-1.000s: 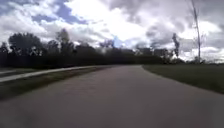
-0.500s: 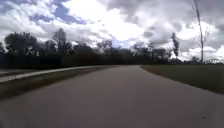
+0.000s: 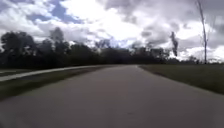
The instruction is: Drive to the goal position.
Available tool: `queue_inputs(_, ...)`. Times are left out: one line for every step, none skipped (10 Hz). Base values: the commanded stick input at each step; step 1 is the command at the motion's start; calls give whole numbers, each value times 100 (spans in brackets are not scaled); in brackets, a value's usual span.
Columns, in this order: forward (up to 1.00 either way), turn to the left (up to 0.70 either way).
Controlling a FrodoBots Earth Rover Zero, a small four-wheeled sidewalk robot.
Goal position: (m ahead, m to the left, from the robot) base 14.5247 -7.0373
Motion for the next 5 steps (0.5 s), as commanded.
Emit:
queue_inputs(100,-11)
queue_inputs(100,-10)
queue_inputs(100,-8)
queue_inputs(100,-4)
queue_inputs(100,-2)
